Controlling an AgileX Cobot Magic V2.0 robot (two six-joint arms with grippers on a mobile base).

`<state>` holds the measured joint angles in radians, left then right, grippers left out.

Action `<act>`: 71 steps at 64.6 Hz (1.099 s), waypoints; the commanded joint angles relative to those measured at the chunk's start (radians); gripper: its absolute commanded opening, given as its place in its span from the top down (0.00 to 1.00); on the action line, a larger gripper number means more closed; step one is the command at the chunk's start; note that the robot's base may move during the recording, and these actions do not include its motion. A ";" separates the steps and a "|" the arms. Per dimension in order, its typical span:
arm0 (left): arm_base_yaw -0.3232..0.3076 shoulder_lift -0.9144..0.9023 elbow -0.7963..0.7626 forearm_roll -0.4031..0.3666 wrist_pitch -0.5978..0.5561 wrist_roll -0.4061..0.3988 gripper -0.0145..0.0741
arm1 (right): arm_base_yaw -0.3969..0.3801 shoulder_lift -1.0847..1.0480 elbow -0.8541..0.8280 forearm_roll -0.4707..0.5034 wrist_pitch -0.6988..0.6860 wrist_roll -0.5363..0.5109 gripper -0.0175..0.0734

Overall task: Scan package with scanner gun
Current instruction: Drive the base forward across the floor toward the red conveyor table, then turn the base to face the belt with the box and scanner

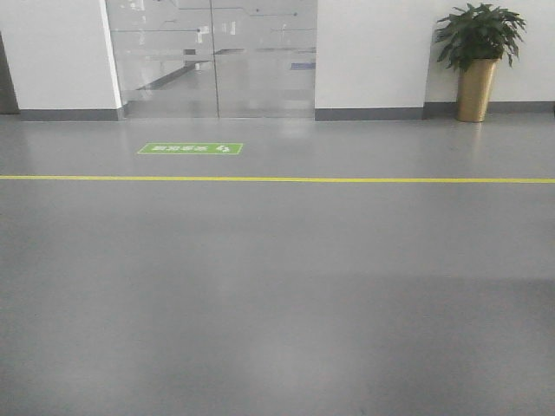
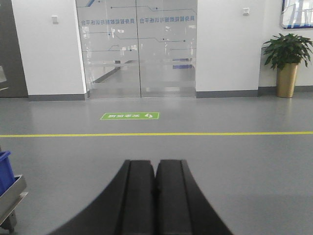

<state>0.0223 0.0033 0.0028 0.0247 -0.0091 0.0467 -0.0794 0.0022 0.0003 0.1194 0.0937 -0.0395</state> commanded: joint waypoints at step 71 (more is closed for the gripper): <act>-0.006 -0.003 -0.003 -0.003 -0.017 -0.007 0.96 | -0.006 -0.002 0.000 -0.007 -0.021 -0.004 0.99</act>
<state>0.0206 0.0033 0.0028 0.0247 -0.0091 0.0467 -0.0794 0.0022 0.0003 0.1194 0.0916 -0.0395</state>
